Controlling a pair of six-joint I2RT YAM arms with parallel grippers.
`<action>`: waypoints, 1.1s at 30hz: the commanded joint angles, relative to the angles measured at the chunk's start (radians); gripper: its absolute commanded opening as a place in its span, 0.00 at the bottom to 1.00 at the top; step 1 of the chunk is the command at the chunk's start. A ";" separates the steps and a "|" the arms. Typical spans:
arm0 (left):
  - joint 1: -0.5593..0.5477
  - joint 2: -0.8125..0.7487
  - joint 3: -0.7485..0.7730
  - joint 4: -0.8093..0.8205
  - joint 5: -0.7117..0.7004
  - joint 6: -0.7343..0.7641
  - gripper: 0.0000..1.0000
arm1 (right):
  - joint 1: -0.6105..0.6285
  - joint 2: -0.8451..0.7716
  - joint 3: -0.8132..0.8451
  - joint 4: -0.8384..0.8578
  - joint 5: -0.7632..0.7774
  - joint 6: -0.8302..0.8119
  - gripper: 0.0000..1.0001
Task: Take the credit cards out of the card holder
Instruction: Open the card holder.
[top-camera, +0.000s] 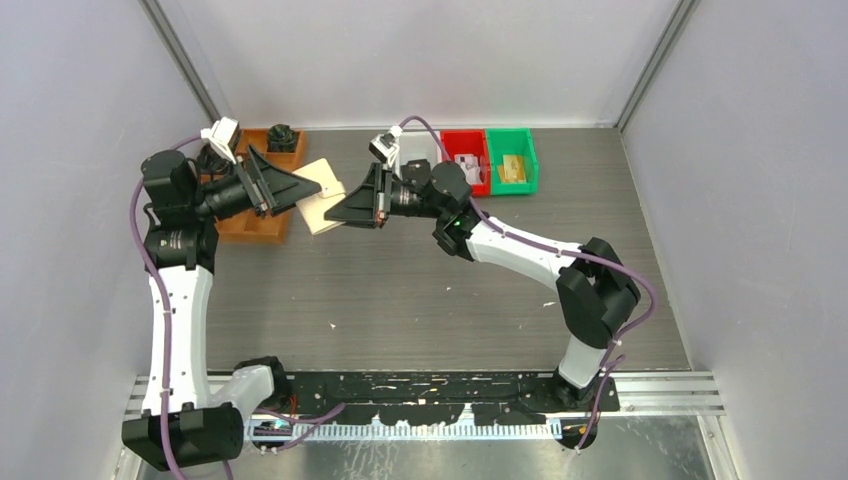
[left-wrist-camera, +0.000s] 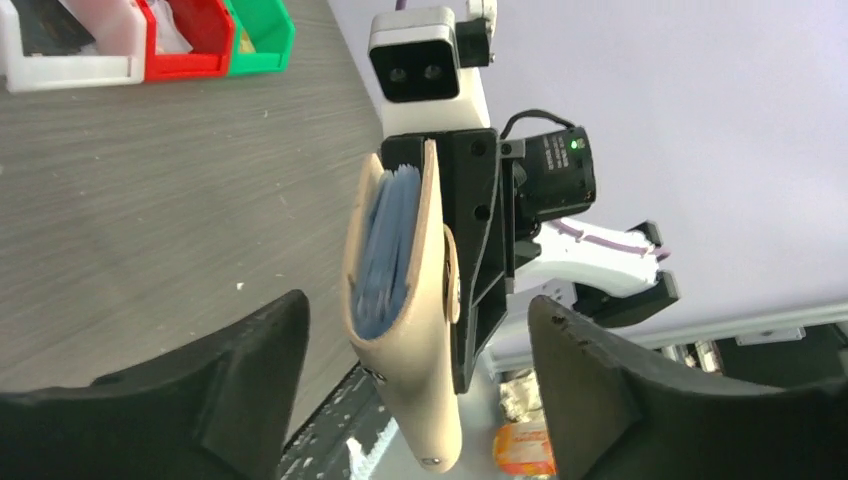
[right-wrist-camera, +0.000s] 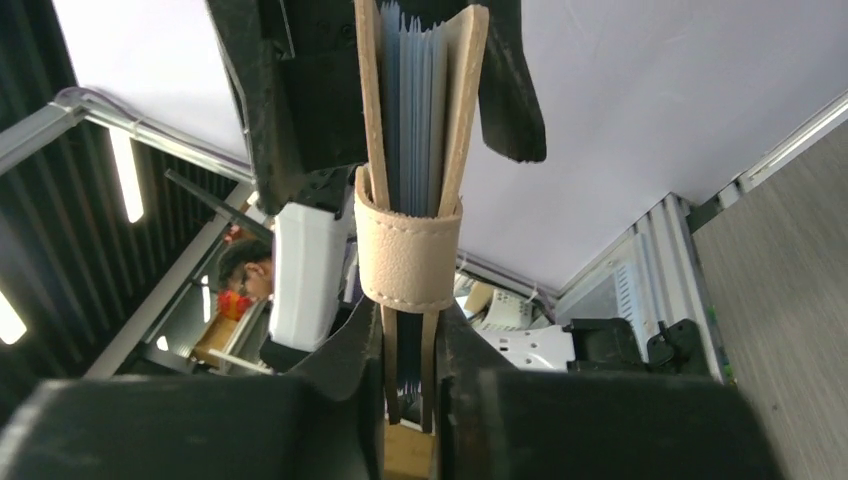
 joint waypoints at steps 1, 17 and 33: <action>-0.004 -0.035 0.014 -0.012 0.007 -0.010 0.88 | 0.007 -0.071 -0.014 0.038 0.068 -0.098 0.01; -0.005 -0.085 -0.116 0.180 0.034 -0.300 0.42 | 0.008 -0.111 -0.117 0.159 0.258 -0.226 0.01; -0.045 -0.109 -0.150 0.128 -0.050 -0.233 0.27 | 0.059 -0.098 -0.108 0.136 0.377 -0.303 0.01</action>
